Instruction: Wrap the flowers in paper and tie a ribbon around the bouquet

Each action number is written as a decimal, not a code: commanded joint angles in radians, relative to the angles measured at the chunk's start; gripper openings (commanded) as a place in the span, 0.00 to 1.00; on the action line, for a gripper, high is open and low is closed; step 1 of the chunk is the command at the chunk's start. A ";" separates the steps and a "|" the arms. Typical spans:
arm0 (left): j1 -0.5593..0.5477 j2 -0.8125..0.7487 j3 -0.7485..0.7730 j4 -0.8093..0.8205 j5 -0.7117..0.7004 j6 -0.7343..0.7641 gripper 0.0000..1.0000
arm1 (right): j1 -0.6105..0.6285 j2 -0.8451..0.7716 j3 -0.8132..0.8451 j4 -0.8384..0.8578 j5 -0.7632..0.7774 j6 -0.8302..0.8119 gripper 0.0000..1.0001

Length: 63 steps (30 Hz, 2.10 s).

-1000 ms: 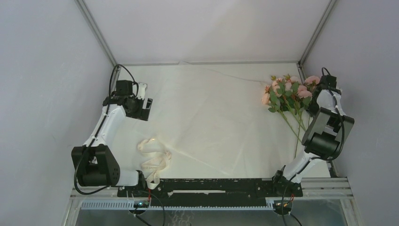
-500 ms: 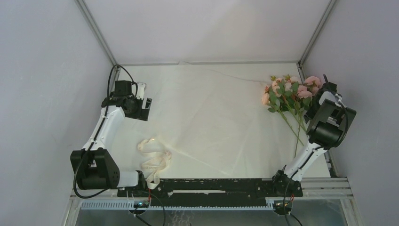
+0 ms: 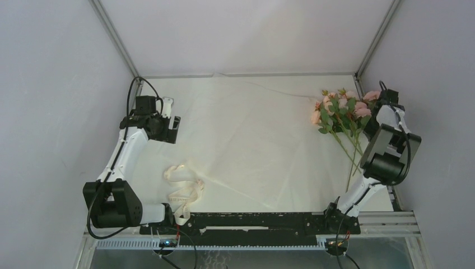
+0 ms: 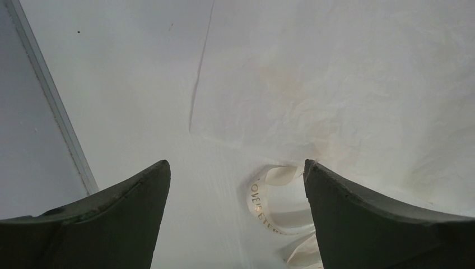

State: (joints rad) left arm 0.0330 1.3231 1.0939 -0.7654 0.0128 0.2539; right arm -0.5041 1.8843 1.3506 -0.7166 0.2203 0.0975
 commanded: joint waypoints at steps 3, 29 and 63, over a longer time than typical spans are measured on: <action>-0.001 -0.040 0.045 0.006 0.050 0.012 0.93 | 0.080 -0.460 0.011 0.042 0.201 0.051 0.00; -0.002 -0.085 0.004 0.020 0.062 -0.003 0.93 | 1.141 -0.026 -0.010 0.658 -0.108 0.611 0.00; -0.002 -0.027 -0.003 0.027 0.088 0.011 0.92 | 0.287 -0.084 -0.007 -0.084 -0.043 -0.065 0.53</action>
State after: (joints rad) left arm 0.0330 1.2881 1.0920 -0.7650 0.0750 0.2539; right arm -0.2184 1.7885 1.2709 -0.8318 0.1745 0.0834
